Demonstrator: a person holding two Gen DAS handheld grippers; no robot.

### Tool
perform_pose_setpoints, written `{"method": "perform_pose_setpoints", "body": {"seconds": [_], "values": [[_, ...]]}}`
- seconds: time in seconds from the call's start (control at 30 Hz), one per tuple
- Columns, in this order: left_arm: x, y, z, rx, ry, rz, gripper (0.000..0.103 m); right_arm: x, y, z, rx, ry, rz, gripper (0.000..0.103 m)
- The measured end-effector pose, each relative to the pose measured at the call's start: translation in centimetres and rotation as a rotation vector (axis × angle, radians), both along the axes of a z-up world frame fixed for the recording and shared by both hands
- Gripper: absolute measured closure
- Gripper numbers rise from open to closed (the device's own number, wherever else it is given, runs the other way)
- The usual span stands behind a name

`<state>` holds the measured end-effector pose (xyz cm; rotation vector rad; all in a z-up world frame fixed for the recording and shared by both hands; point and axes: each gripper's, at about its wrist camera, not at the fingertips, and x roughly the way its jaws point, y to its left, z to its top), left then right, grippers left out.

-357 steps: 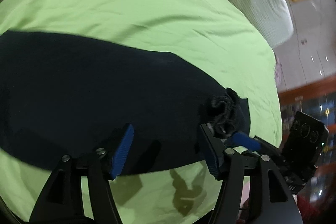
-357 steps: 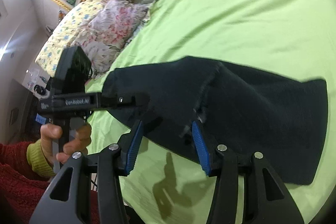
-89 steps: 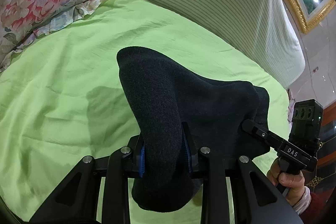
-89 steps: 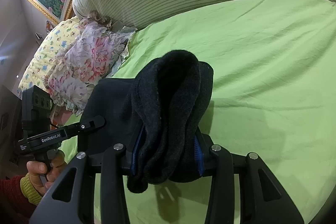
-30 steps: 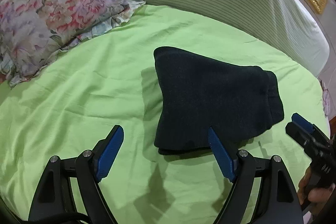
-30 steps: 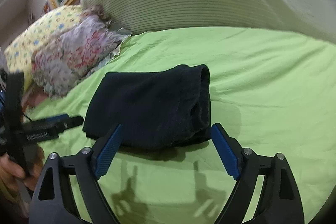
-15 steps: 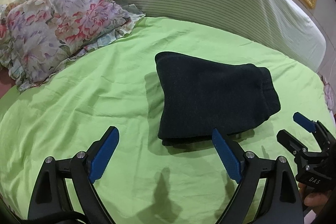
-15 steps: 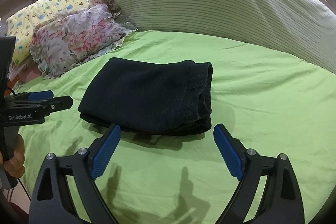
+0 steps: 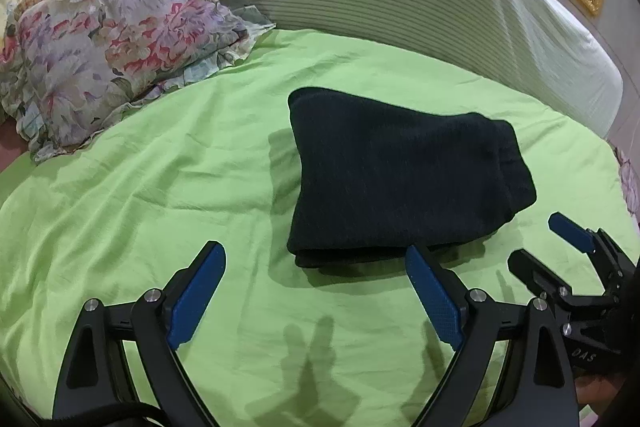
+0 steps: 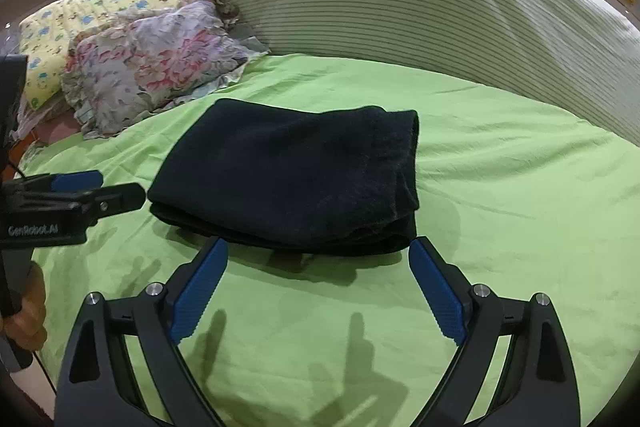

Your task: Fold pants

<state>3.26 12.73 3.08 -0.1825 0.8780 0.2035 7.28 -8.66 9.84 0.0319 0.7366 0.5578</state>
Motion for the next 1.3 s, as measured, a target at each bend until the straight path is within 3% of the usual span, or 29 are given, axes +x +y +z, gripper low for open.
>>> {"method": "perform_pose_setpoints", "body": {"seconds": [0.37,1.3], "values": [[0.5,-0.6,-1.4,0.023,0.029,0.002,0.011,0.8,-0.1,-1.2,0.002,0.006,-0.013,0.011],[0.5,-1.2,-1.6,0.037,0.020,0.011,0.011,0.2,0.2,-1.3,0.010,-0.008,-0.004,0.011]]}}
